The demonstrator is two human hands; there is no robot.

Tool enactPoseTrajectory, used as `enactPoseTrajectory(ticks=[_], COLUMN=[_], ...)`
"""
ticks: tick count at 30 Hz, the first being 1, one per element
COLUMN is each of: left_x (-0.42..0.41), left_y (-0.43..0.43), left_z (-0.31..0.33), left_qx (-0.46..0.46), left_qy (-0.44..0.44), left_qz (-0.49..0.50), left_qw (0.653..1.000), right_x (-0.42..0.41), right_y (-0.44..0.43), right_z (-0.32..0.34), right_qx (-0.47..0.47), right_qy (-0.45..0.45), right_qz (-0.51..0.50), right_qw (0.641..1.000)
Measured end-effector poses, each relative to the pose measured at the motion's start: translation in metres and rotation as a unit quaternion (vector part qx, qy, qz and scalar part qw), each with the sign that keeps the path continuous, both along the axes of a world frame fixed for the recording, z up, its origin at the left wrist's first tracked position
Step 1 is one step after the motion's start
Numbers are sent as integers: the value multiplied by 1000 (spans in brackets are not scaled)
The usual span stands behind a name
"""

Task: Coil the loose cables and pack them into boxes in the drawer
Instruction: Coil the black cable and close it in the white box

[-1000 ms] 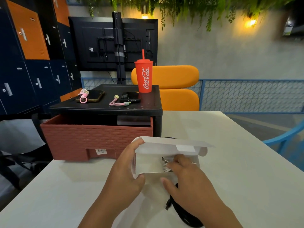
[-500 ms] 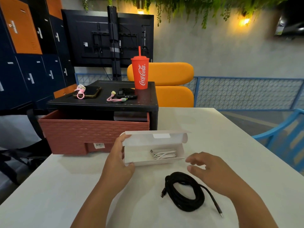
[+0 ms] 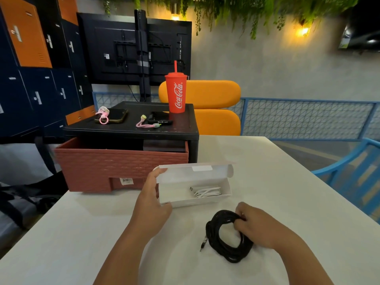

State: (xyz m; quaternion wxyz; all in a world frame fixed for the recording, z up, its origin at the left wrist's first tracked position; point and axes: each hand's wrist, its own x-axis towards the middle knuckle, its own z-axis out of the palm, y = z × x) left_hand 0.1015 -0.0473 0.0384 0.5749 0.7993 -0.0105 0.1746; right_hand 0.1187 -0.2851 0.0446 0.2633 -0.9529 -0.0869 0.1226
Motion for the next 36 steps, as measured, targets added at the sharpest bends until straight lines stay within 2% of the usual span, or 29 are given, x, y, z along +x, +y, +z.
enactPoseTrajectory(ticks=[2, 5, 10, 12, 13, 16, 18, 22, 24, 26, 30, 36], left_x=[0, 0, -2, -3, -4, -6, -6, -6, -7, -8, -10, -16], left_y=[0, -1, -2, -4, -5, -9, -12, -20, -25, -31, -37, -44], left_z=[0, 1, 3, 6, 7, 10, 10, 6, 3, 1, 1, 7], left_qx=[0, -1, -1, -8, -8, -12, -10, -7, -5, 13, 36, 37], left_qy=[2, 1, -5, 2, 5, 18, 24, 23, 16, -1, -35, -74], left_qz=[-3, -6, -9, -15, -19, -32, -41, -75, -97, -116, -144, -168], left_qw=[1000, 1000, 1000, 1000, 1000, 999, 999, 997, 995, 993, 988, 982], right_x=[0, -1, -7, -9, -11, -16, -21, -30, -30, -28, -26, -25], right_y=[1, 2, -1, 2, 5, 14, 21, 34, 40, 44, 44, 47], right_z=[4, 11, 21, 25, 27, 30, 30, 22, 19, 17, 15, 11], right_qx=[119, 271, 477, 548, 557, 504, 466, 314, 225, 150, 89, -11], right_qy=[-11, 2, 57, 42, 12, -150, -267, -419, -504, -580, -632, -641], right_qz=[-27, -57, -28, -28, -30, -42, -36, 0, 37, 85, 126, 124], right_qw=[992, 961, 877, 835, 830, 849, 843, 852, 833, 796, 759, 757])
